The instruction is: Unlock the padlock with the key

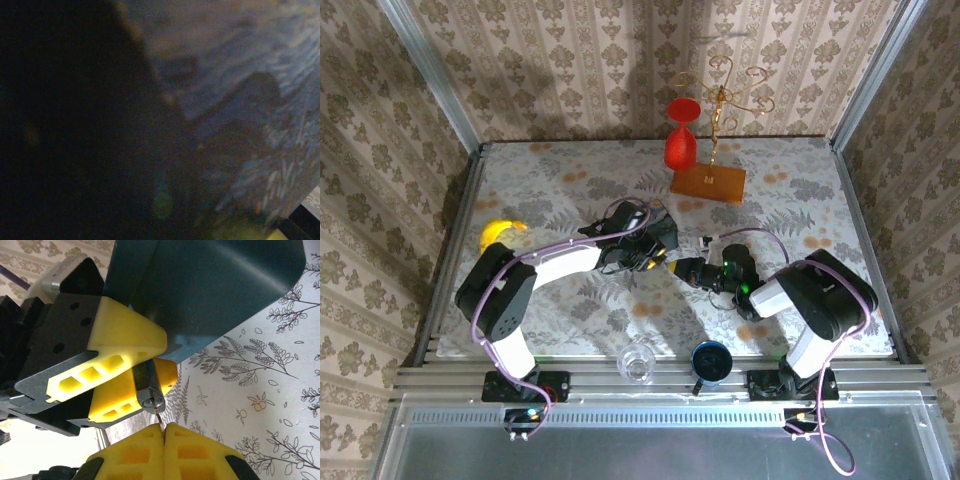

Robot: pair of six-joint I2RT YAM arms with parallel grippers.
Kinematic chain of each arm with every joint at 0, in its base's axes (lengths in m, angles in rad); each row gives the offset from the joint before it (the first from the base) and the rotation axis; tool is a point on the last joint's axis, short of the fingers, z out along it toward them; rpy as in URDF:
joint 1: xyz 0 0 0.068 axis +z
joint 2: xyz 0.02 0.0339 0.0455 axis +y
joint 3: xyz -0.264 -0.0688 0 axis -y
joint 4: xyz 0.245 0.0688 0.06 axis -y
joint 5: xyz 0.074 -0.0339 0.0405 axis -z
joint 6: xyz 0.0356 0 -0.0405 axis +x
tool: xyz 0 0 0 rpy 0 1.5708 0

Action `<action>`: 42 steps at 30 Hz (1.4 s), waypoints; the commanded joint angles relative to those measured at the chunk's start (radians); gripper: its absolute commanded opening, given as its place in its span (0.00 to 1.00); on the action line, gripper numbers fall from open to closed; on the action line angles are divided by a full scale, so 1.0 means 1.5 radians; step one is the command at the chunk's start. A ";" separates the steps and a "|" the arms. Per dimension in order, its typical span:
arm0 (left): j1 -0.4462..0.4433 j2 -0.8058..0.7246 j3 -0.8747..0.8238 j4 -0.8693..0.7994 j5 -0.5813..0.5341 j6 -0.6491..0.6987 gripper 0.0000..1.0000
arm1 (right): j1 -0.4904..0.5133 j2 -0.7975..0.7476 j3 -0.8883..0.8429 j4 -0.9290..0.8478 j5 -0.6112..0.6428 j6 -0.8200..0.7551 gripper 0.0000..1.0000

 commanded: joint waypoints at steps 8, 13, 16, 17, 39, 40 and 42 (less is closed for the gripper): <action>-0.019 -0.018 0.012 -0.023 0.119 -0.026 0.00 | -0.010 -0.075 0.033 -0.130 0.032 -0.063 0.00; -0.005 -0.030 0.006 -0.017 0.100 -0.022 0.00 | -0.010 -0.076 0.028 -0.126 0.037 -0.059 0.00; 0.000 -0.034 0.007 -0.021 0.089 -0.013 0.00 | -0.010 -0.071 0.030 -0.128 0.038 -0.060 0.00; 0.002 -0.034 0.005 -0.019 0.086 -0.011 0.00 | -0.010 -0.069 0.031 -0.129 0.038 -0.059 0.00; 0.004 -0.008 -0.074 0.130 0.068 -0.012 0.00 | -0.010 -0.072 0.089 -0.246 0.051 -0.131 0.00; 0.004 -0.009 -0.077 0.133 0.068 -0.012 0.00 | -0.010 -0.072 0.088 -0.246 0.051 -0.132 0.00; 0.003 -0.008 -0.078 0.133 0.071 -0.013 0.00 | -0.010 -0.071 0.089 -0.245 0.051 -0.132 0.00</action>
